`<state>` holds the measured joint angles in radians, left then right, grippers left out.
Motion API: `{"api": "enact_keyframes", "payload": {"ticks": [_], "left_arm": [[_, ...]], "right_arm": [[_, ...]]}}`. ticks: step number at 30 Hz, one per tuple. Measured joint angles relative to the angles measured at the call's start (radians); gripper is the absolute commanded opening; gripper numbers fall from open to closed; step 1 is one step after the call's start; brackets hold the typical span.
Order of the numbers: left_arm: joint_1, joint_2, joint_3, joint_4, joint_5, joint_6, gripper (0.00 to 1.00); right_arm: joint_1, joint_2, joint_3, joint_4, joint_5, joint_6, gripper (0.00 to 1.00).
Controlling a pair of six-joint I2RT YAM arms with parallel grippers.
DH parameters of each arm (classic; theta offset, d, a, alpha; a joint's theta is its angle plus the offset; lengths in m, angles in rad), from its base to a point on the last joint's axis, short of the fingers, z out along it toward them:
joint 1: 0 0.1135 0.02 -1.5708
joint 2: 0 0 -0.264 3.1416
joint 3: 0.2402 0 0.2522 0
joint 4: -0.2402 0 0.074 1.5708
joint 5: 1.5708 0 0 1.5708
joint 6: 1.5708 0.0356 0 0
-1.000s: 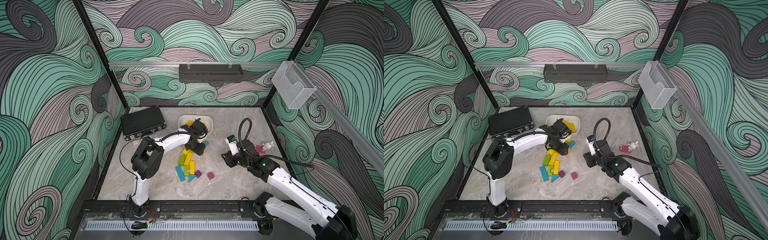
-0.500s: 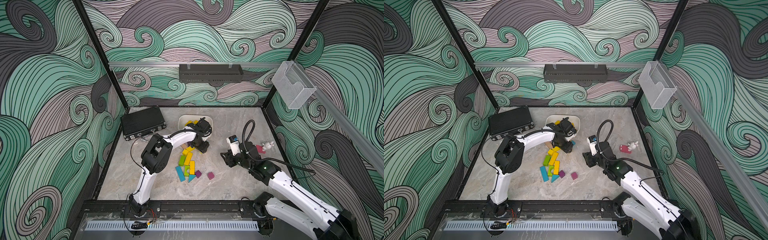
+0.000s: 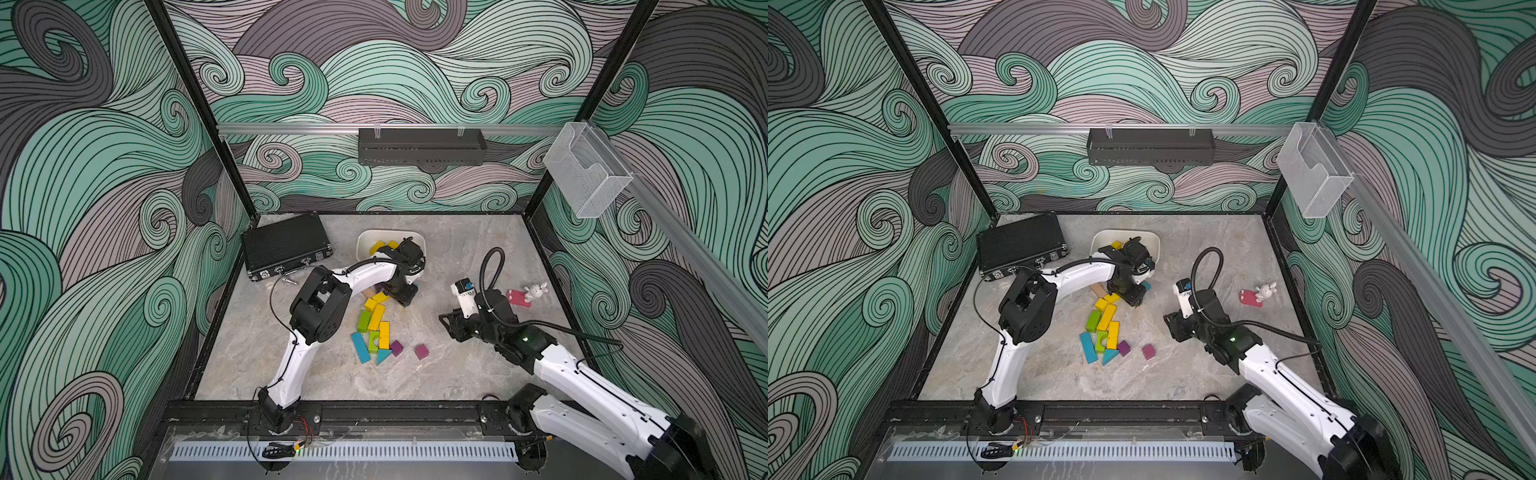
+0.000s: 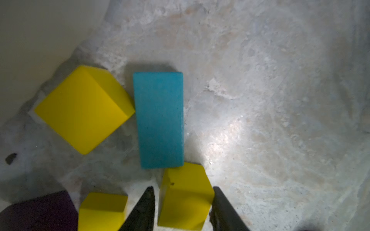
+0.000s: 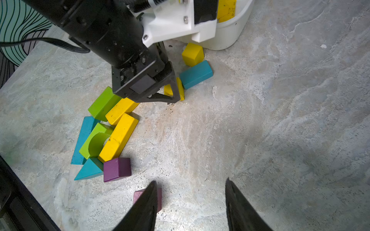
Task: Pick out the yellow building blocks
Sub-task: Pick up the building block from the center of the board.
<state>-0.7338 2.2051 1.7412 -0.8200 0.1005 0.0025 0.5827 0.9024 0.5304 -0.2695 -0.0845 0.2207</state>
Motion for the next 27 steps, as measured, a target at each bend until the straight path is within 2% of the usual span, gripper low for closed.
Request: {"api": "enact_keyframes", "payload": {"ticks": [19,27], "left_arm": [[-0.003,0.011,0.069,-0.082,0.012,0.040,0.00],[-0.003,-0.073,0.072,-0.158,0.014,0.085,0.00]], "right_arm": [[-0.004,0.018,0.000,0.019,-0.014,0.000,0.55],[-0.004,-0.014,0.053,-0.025,-0.022,-0.008,0.54]]}}
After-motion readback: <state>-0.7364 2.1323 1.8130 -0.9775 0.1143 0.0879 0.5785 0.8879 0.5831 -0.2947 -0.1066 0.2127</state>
